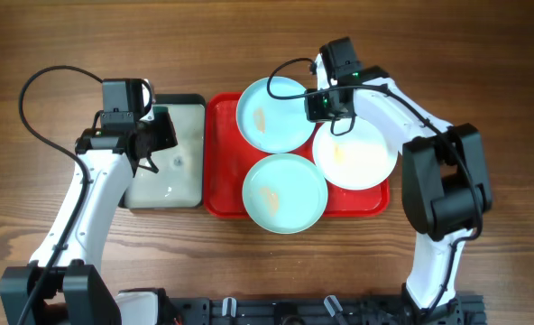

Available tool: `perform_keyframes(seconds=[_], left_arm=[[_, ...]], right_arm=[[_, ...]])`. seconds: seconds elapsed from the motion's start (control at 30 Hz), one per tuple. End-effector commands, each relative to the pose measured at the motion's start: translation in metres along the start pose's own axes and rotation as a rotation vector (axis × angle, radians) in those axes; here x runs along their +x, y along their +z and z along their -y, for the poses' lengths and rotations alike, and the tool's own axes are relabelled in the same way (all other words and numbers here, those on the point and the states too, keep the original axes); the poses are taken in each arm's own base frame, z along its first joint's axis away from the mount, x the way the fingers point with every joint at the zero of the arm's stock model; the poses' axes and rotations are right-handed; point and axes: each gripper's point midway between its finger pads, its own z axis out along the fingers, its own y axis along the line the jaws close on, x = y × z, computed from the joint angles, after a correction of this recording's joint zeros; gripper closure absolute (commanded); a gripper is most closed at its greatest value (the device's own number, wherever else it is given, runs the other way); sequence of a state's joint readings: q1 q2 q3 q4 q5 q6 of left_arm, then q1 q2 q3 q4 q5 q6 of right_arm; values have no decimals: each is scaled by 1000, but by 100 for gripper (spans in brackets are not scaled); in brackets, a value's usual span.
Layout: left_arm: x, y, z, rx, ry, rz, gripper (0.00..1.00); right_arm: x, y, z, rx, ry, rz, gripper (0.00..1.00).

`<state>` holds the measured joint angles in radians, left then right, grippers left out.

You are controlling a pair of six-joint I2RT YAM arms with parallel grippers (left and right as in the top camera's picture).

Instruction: Clean dirty plates on tray and stack at the side

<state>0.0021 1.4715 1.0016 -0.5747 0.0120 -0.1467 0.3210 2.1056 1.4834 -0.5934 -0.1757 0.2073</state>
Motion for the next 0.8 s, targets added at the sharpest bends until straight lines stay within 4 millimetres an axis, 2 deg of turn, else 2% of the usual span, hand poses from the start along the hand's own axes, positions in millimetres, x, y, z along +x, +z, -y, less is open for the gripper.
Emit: perform_keyframes(seconds=[0.0, 0.1, 0.2, 0.33, 0.5, 0.63, 0.77], left_arm=[[-13, -9, 0, -2, 8, 46, 96], [-16, -9, 1, -1, 35, 57, 96], [-30, -10, 3, 5, 75, 113, 96], [-31, -10, 4, 6, 98, 119, 96], [-25, -9, 3, 2, 114, 97, 96], [-24, -9, 3, 2, 113, 95, 96], [-34, -10, 5, 7, 108, 134, 96]], right_arm=[[11, 17, 5, 10, 8, -39, 96], [9, 16, -3, -33, 6, -37, 96], [5, 13, -15, -95, 5, -35, 96], [4, 11, -16, -96, 4, -30, 96], [-10, -14, -23, -109, -12, 32, 96], [-9, -14, -25, -110, -14, 28, 96], [-3, -13, -41, -135, -38, 14, 96]])
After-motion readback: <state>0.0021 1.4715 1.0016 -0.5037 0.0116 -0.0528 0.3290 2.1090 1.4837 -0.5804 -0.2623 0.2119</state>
